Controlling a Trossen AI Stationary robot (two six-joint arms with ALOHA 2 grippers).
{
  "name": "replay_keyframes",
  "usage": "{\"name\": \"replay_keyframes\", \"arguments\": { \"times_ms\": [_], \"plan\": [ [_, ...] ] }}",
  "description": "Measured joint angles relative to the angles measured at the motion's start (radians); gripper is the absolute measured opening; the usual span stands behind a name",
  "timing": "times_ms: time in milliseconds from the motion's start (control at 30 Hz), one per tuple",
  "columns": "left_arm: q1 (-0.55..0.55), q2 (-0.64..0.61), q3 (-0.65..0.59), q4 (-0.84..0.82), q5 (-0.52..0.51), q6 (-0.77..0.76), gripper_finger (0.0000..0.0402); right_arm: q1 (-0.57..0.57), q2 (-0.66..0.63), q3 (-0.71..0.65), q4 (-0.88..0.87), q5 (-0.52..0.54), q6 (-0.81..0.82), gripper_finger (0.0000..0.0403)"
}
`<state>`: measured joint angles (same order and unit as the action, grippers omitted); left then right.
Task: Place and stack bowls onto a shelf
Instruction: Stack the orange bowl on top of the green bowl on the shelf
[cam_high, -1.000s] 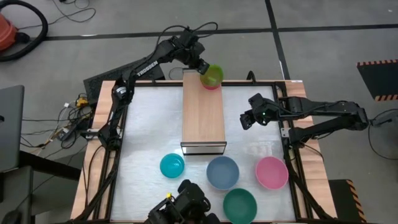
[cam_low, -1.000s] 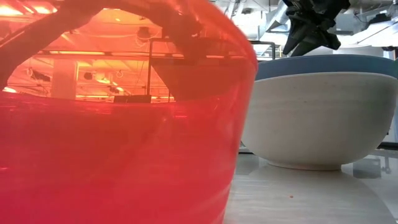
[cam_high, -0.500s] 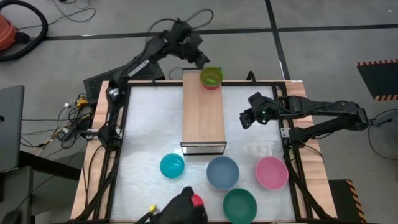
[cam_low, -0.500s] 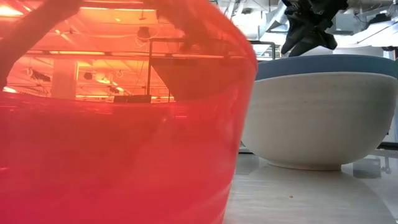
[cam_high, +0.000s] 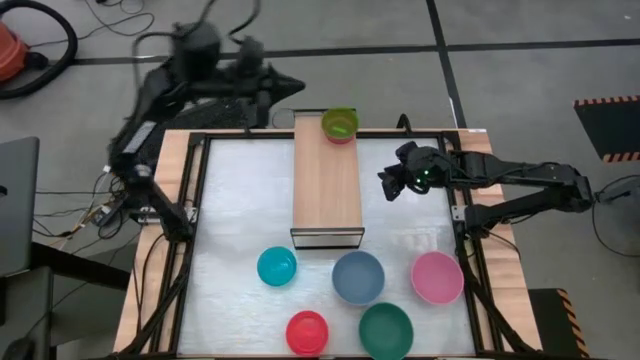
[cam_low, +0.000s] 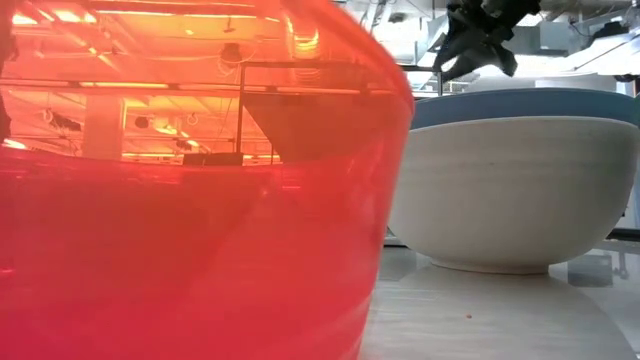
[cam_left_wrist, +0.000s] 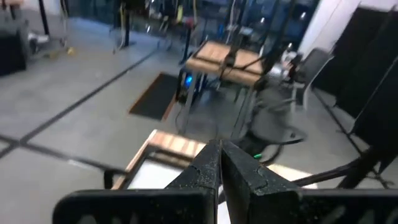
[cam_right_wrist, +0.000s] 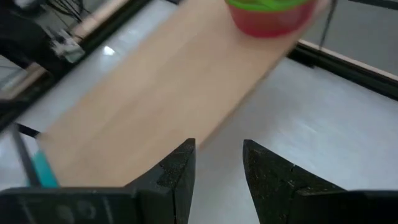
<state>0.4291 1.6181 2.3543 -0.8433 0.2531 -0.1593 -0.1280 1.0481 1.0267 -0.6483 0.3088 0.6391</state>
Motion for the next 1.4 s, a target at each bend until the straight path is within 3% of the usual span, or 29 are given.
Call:
{"name": "replay_keyframes", "arguments": {
  "times_ms": [200,400,633,900,1100,1400],
  "plan": [
    [-0.205,-0.099,0.000,-0.007,-0.183,-0.036,0.0000,0.004,0.000,0.000,0.147,-0.121,-0.073,0.0161],
    [-0.434,-0.116,0.000,-0.100,-0.411,-0.029,0.0000,0.004,0.000,0.000,0.260,-0.256,-0.117,0.0161],
    [-0.661,-0.074,-0.001,-0.296,-0.657,-0.119,0.0000,0.031,0.000,0.000,0.260,-0.293,-0.119,0.0161],
    [-0.894,-0.063,-0.001,-0.416,-0.743,-0.170,0.0000,0.132,-0.001,0.000,0.262,-0.280,-0.043,0.0161],
    [-1.082,-0.061,-0.003,-0.526,-0.800,-0.316,0.0000,0.230,0.007,0.000,0.256,-0.275,0.062,0.0161],
    [-1.271,-0.049,-0.115,-0.524,-0.817,-0.450,0.0000,0.441,0.006,0.000,0.277,-0.250,0.207,0.0161]
  ]
}}
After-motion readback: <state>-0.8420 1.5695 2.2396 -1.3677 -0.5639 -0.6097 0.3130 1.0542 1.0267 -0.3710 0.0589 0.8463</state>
